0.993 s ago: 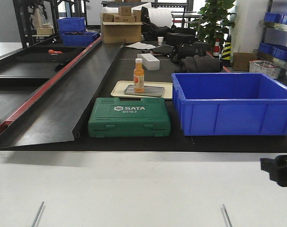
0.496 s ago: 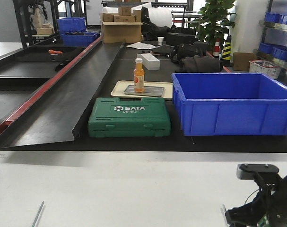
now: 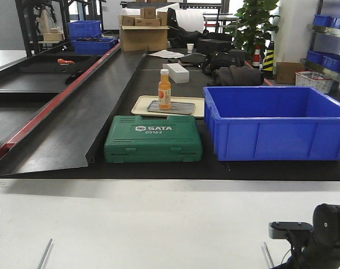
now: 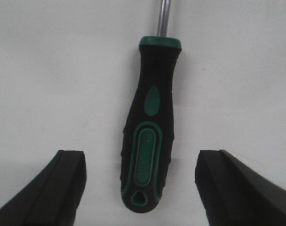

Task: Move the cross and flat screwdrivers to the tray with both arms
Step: 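Lower the right gripper onto the black-green screwdriver handle and close, then lower the left gripper onto the other screwdriver handle and close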

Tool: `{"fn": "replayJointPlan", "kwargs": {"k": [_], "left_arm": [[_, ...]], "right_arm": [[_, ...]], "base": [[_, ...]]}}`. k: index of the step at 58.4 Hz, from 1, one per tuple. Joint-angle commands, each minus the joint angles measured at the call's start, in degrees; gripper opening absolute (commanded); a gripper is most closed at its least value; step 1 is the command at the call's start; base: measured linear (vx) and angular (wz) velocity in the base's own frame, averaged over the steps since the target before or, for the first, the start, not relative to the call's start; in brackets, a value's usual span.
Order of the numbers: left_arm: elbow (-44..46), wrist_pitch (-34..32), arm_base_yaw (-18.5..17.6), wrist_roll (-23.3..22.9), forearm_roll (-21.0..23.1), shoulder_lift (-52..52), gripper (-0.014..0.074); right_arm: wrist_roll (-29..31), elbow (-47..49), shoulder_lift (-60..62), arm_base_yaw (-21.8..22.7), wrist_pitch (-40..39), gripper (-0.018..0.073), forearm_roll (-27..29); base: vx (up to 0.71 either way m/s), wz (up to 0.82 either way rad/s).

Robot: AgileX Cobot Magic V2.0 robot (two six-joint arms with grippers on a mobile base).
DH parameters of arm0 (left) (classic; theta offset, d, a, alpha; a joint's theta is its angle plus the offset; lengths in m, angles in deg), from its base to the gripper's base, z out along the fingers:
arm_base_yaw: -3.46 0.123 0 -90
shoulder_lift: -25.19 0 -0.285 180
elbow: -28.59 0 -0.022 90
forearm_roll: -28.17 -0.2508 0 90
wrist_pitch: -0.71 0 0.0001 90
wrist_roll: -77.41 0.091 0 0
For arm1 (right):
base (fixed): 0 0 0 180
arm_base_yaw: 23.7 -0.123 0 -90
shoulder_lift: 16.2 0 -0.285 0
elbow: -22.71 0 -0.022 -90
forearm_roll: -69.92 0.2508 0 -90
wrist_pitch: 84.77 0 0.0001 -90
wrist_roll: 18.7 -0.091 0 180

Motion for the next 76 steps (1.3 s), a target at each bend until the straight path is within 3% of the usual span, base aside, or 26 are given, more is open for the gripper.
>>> {"fn": "replayJointPlan", "kwargs": {"k": [1, 43, 50, 60, 76], "left_arm": [[1.8, -4.1, 0.1, -0.4, 0.3, -0.6, 0.0556], [1.8, -3.8, 0.1, -0.4, 0.3, -0.6, 0.0556], [1.8, -3.8, 0.1, -0.4, 0.3, -0.6, 0.0556], [1.8, -3.7, 0.1, -0.9, 0.9, -0.6, 0.0556], [2.0, 1.6, 0.1, -7.0, 0.9, -0.5, 0.0555]], "right_arm": [[-1.5, 2.3, 1.1, 0.0, -1.2, 0.053, -2.2], [-4.8, 7.7, -9.4, 0.0, 0.5, 0.0505, -1.4], [-5.2, 7.7, -10.1, 0.0, 1.3, 0.0378, -1.4], [-4.9, 7.7, -10.1, 0.0, 1.9, -0.0006, -1.4], [-4.7, 7.7, -10.1, 0.0, 1.7, -0.0011, 0.0]], "base": [[0.0, 0.0], [0.0, 0.0], [0.0, 0.0], [0.0, 0.0], [0.0, 0.0]]}}
